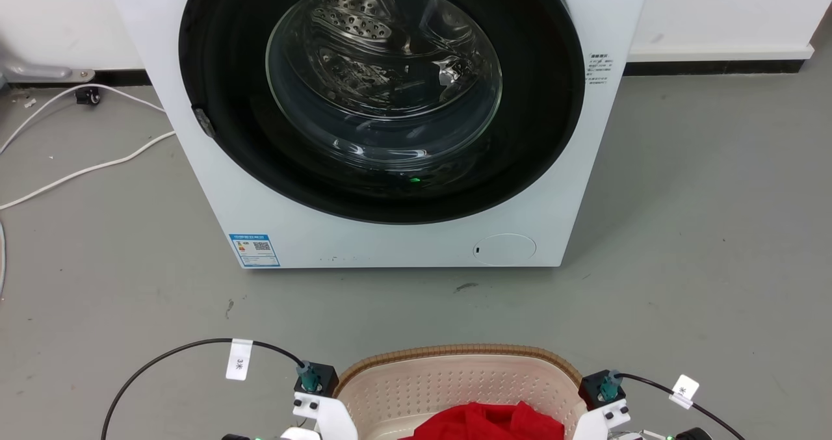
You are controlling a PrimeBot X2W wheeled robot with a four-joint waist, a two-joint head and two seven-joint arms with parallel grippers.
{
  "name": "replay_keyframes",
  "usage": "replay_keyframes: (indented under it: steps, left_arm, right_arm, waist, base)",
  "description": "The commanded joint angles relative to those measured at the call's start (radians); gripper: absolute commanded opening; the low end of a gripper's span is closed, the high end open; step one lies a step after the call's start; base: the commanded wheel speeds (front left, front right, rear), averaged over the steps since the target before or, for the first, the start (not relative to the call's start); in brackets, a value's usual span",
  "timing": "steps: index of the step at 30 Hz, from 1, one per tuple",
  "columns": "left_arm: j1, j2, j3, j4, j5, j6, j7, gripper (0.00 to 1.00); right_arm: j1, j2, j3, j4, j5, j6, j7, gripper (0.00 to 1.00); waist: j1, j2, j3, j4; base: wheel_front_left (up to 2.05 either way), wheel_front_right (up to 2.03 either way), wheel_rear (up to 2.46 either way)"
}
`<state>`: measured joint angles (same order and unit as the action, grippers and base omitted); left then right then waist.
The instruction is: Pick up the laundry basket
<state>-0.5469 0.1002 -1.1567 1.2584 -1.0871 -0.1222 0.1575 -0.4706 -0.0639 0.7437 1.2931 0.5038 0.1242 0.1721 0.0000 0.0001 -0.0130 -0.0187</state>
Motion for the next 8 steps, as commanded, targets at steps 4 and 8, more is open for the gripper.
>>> replay_keyframes:
  steps: [4,8]
  left_arm:
    - [-0.024,-0.016,-0.010,-0.012,-0.007,-0.014,-0.012,0.00]
    - [-0.024,-0.017,-0.016,-0.011,-0.013,-0.014,-0.011,0.00]
  right_arm:
    - [0.007,0.020,0.009,-0.008,0.000,0.012,-0.003,0.00]
    - [0.008,0.020,0.008,-0.008,-0.002,0.012,-0.002,0.00]
  waist:
    - [0.0000,-0.0001,0.001,-0.002]
    - [0.0000,-0.0001,0.002,-0.001]
  base:
    - [0.00,0.00,0.00]
    - [0.00,0.00,0.00]
